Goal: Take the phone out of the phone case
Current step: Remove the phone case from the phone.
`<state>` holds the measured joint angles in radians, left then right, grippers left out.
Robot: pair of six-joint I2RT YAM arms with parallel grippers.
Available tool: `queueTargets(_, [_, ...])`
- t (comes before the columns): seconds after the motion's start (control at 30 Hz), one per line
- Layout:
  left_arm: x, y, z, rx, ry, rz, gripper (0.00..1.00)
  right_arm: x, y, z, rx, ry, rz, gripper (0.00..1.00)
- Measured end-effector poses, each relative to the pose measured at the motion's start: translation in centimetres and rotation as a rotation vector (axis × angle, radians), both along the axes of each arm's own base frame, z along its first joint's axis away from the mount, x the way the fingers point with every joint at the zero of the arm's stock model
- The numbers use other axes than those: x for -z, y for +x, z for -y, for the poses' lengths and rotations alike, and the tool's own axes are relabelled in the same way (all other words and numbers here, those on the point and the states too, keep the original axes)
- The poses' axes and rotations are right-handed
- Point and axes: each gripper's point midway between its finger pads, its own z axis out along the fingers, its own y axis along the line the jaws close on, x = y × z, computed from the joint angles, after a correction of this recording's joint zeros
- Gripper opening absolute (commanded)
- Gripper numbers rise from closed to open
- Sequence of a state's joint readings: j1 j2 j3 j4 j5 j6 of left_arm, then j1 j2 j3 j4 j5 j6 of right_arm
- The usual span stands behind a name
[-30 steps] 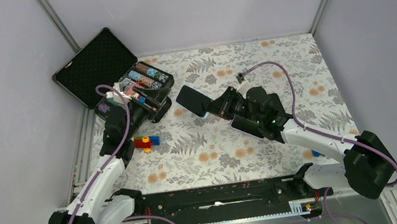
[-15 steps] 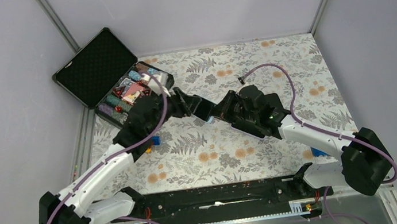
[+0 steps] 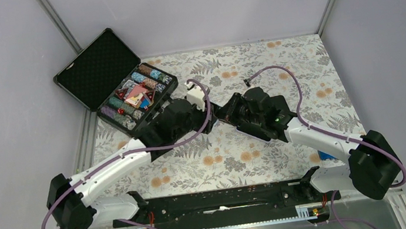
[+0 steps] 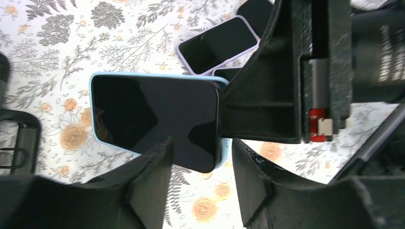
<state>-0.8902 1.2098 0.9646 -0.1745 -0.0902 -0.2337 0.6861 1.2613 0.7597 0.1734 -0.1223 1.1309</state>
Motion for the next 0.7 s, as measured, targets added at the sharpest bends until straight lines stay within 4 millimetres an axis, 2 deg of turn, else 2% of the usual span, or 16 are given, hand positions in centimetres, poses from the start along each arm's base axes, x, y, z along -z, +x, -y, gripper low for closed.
queueTargets(0.17, [1.8, -0.5, -0.2, 0.021, 0.117, 0.014, 0.45, -0.1, 0.0, -0.1, 0.003, 0.009, -0.006, 0.00])
queueTargets(0.33, [2.3, -0.8, -0.2, 0.026, 0.178, 0.047, 0.39, 0.1, 0.0, -0.1, 0.006, 0.013, -0.019, 0.00])
queueTargets(0.53, [1.9, -0.5, -0.4, -0.001, 0.190, 0.069, 0.38, 0.1, 0.2, -0.3, 0.010, 0.023, -0.016, 0.00])
queueTargets(0.7, [0.6, 0.0, -0.3, -0.025, 0.170, 0.088, 0.38, 0.1, -0.1, -0.4, -0.007, 0.030, -0.020, 0.00])
